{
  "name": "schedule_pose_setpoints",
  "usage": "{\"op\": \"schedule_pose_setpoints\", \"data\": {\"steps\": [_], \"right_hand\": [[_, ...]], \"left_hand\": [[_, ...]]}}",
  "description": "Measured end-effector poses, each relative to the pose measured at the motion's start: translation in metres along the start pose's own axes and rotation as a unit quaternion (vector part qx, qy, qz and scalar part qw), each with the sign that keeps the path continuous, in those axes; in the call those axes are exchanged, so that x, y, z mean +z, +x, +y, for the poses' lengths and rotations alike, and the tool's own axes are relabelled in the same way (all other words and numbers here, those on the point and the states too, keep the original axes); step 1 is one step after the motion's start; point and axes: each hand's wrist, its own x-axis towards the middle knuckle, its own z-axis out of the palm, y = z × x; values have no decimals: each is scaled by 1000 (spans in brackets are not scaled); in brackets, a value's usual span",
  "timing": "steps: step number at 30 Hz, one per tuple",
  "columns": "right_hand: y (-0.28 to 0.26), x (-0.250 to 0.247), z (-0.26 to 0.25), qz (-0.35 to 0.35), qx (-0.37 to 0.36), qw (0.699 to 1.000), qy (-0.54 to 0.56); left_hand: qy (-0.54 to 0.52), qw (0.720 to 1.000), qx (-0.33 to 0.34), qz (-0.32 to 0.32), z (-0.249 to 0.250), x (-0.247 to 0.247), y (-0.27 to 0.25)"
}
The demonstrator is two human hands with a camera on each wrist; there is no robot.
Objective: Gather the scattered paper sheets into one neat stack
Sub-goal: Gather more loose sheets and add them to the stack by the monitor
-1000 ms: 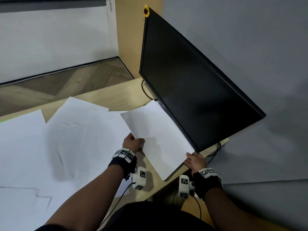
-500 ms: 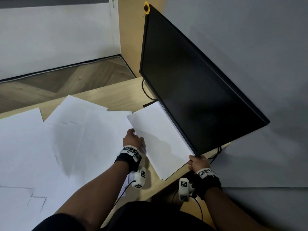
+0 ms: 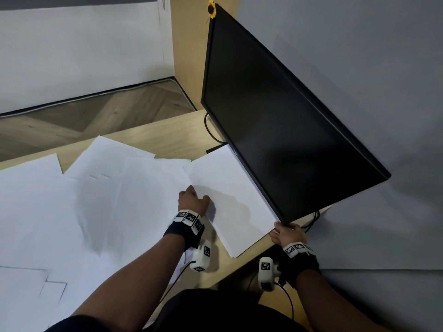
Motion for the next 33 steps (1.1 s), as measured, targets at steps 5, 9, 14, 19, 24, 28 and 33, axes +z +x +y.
{"op": "schedule_pose_setpoints", "data": {"steps": [5, 9, 14, 19, 24, 28, 33], "right_hand": [[-29, 9, -3, 129, -119, 959, -222], [-58, 32, 7, 74, -228, 915, -324], [-88, 64, 27, 11, -288, 858, -425], [-119, 92, 31, -28, -315, 850, -420], [-143, 138, 50, -132, -336, 855, -373], [-168, 178, 74, -236, -349, 805, -418], [-204, 215, 107, -194, -331, 698, -605]], "left_hand": [[117, 983, 66, 124, -41, -26, -4], [270, 958, 35, 89, -82, -49, -12], [299, 950, -15, 90, -109, -78, -19], [299, 950, -42, 83, -130, -112, -34], [308, 950, -21, 53, -155, -155, -55], [279, 952, -54, 117, -196, -191, -75], [238, 944, -177, 143, -255, -238, -96]]}}
